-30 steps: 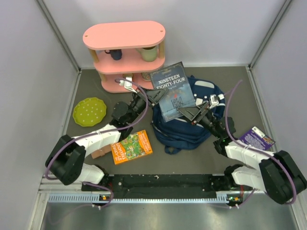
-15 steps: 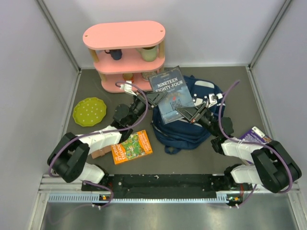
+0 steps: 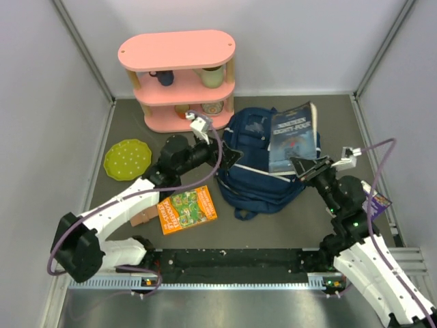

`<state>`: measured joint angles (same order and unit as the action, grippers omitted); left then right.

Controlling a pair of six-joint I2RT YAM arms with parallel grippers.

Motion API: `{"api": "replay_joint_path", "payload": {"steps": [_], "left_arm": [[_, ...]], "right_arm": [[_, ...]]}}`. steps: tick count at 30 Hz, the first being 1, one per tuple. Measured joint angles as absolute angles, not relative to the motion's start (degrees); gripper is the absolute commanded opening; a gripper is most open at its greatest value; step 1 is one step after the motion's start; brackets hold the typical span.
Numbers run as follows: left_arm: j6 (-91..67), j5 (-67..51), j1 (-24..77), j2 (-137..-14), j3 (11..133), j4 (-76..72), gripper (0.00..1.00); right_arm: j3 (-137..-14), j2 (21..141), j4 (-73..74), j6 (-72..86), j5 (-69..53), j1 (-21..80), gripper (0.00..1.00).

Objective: Pack the student bag
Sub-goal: Place the book in the student bag.

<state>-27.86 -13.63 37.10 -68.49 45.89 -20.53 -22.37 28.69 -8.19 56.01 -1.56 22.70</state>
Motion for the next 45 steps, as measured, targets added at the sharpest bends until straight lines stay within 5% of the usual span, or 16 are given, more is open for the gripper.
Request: {"api": "replay_joint_path", "payload": {"steps": [4, 14, 22, 30, 39, 45], "left_arm": [[-11.55, -15.59, 41.17, -73.52, 53.28, -6.98, 0.98], [12.01, -15.42, 56.9, -93.3, 64.82, 15.11, 0.95], [15.84, -12.43, 56.77, -100.68, 70.13, 20.29, 0.87], [16.62, -11.57, 56.73, -101.82, 72.86, 20.71, 0.53], [16.69, -14.2, 56.66, -102.89, 73.03, 21.65, 0.59], [16.4, -14.31, 56.42, -103.7, 73.12, 21.58, 0.43]], "right_arm": [[-30.52, 24.38, 13.72, 48.8, 10.9, 20.88, 0.0], [-37.3, 24.4, 35.73, 40.38, 23.75, 20.43, 0.0], [-38.37, 23.16, 38.3, 39.05, 24.38, 20.43, 0.0], [-38.37, 22.9, 39.31, 39.11, 23.68, 20.43, 0.0], [-38.37, 22.0, 40.51, 39.09, 23.2, 20.43, 0.0], [-38.37, 21.74, 40.84, 39.2, 22.98, 20.43, 0.0]]}}
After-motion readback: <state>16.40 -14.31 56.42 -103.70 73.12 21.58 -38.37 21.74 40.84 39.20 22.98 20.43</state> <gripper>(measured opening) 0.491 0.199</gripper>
